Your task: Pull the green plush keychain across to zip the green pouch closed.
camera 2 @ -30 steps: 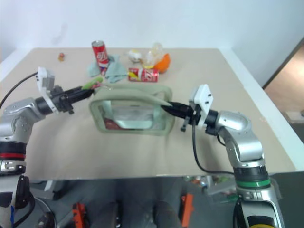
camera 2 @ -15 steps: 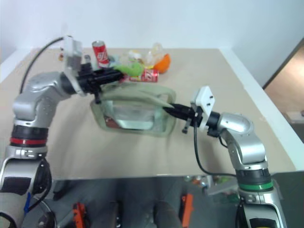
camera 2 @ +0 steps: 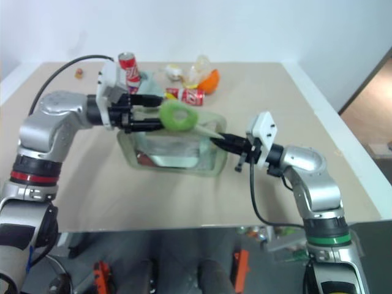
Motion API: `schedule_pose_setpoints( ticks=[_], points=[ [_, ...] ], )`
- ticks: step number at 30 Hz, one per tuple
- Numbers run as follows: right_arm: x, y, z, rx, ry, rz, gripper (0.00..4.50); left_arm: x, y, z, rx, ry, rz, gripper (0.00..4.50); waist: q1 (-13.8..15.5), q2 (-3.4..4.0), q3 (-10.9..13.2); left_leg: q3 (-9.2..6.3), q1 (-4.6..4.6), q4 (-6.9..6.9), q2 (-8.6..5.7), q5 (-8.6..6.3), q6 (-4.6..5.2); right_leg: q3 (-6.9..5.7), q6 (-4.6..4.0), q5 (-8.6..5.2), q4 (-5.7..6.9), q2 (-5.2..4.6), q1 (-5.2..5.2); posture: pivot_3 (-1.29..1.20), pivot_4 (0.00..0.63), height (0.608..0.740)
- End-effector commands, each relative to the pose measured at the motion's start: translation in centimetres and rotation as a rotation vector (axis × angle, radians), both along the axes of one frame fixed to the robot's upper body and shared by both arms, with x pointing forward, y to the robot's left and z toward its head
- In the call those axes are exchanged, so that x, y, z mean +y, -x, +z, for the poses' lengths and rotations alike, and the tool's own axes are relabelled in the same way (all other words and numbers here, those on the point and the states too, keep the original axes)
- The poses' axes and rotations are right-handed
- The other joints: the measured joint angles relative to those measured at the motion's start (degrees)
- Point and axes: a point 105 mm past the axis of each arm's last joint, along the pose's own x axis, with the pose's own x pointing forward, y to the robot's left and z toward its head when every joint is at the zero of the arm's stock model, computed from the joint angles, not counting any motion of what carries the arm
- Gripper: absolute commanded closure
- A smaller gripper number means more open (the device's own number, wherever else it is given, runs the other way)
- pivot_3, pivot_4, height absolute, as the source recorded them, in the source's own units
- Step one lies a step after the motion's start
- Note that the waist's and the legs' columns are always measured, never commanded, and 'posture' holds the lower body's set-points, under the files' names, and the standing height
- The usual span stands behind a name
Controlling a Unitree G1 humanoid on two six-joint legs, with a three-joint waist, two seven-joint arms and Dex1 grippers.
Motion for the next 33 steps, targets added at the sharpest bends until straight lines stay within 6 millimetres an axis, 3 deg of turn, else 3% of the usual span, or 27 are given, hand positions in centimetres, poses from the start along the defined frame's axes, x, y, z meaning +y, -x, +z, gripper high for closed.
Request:
schedule_pose_setpoints(
  ticks=[1,7,11,14,17,28,33],
  points=[
    [0.4,-0.1,0.8,-0.039,-0.006,0.02,4.5,1.1,1.3,2.8,-0.091,-0.005,0.016,0.39,-0.01,0.0,0.0,0.0,0.0,0.0,0.0,0.0,0.0,0.0,0.0,0.0,0.0,0.0,0.0,0.0,0.15,0.74],
    [0.6,-0.4,0.7,-0.04,-0.008,0.038,4.5,4.5,2.4,2.2,-0.066,-0.013,0.157,0.39,-0.24,0.08,0.04,0.03,0.08,-0.02,0.08,0.0,0.0,0.02,-0.03,0.01,0.02,0.04,0.01,0.0,0.15,0.74],
    [0.7,-0.6,0.5,-0.038,-0.003,0.056,4.5,8.5,4.4,0.4,0.018,0.06,0.339,0.39,-0.71,0.11,0.06,0.09,0.15,-0.05,0.19,0.0,0.0,0.05,-0.11,0.02,0.04,0.08,0.01,0.0,0.15,0.74],
    [0.7,-0.8,0.5,-0.039,-0.002,0.06,4.5,9.8,5.4,-1.1,0.054,0.097,0.429,0.39,-0.51,0.1,0.07,0.06,0.16,-0.06,0.22,0.0,0.0,0.0,-0.13,0.02,0.04,0.08,0.02,0.0,0.15,0.74],
    [0.7,-0.9,0.5,-0.039,-0.002,0.062,4.5,9.9,5.7,-1.7,0.074,0.14,0.456,0.39,-0.12,0.09,0.06,0.08,0.24,-0.05,0.21,0.03,-0.05,0.01,-0.15,0.07,0.04,0.07,0.09,0.0,0.15,0.74],
    [0.4,-0.9,0.7,-0.051,0.016,0.063,4.5,8.3,2.4,-5.0,0.125,0.295,0.488,0.39,-0.12,0.09,0.07,0.17,0.53,-0.08,0.21,0.11,-0.04,0.12,-0.17,0.21,0.03,0.13,0.31,0.0,0.15,0.74],
    [0.0,-0.6,0.7,-0.051,0.021,0.049,4.5,8.1,1.8,-5.5,0.134,0.307,0.487,1.9,-0.1,0.09,0.07,0.18,0.43,-0.11,0.2,0.1,-0.05,0.14,-0.13,0.16,0.02,0.12,0.23,0.0,0.15,0.74]
  ],
)
